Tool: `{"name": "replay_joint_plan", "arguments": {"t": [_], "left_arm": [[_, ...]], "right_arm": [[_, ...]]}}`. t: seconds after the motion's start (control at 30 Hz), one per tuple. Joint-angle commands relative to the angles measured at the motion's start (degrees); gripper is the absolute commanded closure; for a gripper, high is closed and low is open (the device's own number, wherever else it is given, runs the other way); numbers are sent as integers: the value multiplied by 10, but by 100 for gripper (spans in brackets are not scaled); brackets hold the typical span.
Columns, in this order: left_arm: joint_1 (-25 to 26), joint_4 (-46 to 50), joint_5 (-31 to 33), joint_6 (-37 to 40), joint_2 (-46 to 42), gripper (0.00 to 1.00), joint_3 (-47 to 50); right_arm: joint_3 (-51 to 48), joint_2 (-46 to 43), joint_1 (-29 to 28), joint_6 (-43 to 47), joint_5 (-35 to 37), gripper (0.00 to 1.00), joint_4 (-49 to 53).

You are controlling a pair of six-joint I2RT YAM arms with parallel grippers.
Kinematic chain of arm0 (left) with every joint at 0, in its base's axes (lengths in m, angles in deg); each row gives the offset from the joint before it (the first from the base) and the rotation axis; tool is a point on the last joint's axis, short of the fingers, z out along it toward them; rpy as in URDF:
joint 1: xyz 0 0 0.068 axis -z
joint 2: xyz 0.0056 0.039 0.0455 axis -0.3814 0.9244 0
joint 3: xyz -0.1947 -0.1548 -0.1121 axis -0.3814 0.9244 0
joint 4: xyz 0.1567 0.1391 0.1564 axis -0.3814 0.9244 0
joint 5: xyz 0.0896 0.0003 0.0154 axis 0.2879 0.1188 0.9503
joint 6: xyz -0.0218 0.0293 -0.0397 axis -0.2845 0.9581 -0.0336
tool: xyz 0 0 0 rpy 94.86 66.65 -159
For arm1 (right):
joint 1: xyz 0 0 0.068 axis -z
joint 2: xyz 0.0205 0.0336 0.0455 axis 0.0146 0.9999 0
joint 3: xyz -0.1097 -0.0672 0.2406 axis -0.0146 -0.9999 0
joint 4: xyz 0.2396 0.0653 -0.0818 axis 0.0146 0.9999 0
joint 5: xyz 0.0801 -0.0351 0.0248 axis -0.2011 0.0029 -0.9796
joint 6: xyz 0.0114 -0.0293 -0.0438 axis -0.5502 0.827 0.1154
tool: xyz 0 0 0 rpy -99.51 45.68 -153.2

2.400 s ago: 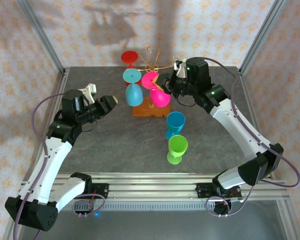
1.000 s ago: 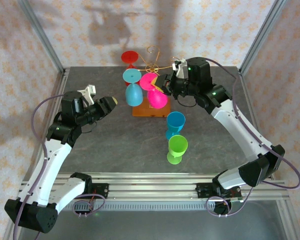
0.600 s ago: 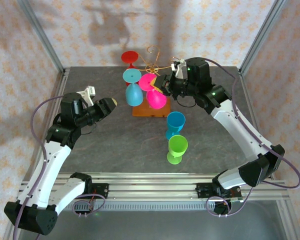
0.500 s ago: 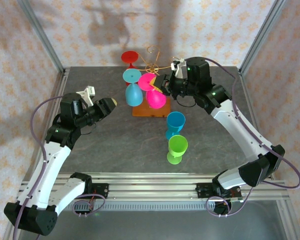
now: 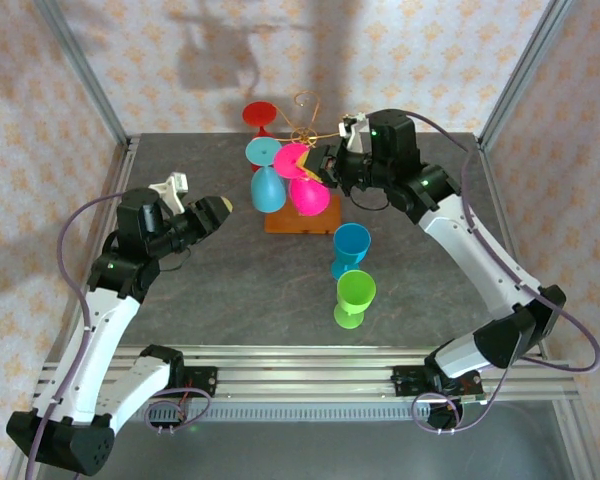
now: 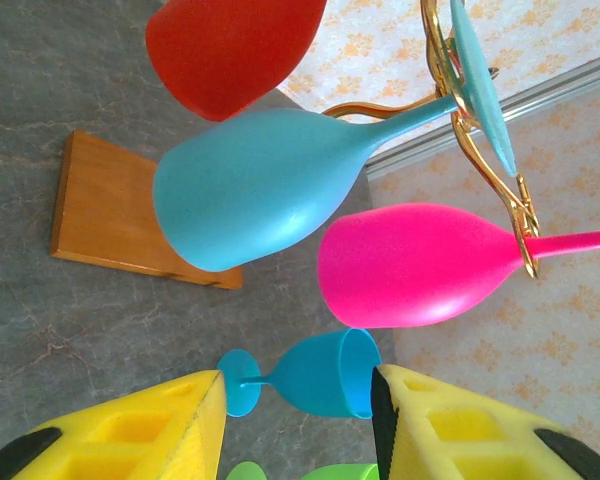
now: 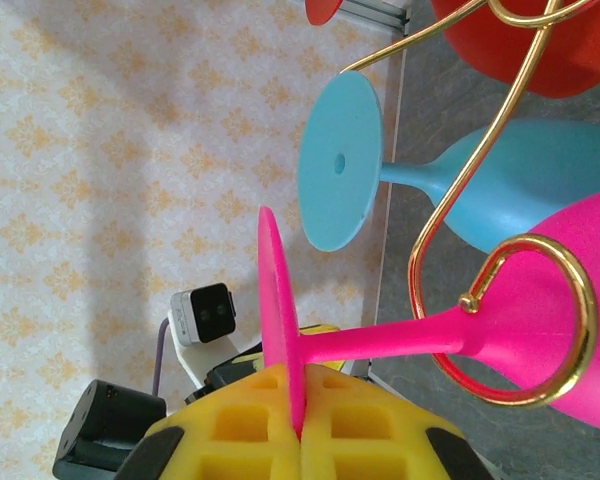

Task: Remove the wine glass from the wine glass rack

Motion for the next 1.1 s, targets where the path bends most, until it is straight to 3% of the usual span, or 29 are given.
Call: {"name": "replay_joint_plan", "arguments": {"t": [0.0, 0.37, 1.07], "left_arm": [[-5, 8, 13, 1, -13, 57, 7], [-5, 9, 16, -1, -18, 57, 12], [-5, 15, 22, 4, -23, 57, 14]], "right_arm": [[25, 6, -3, 1, 4, 100, -7], [23, 6, -2, -8, 57, 100, -12], [36, 4, 11, -26, 92, 100, -11]]}}
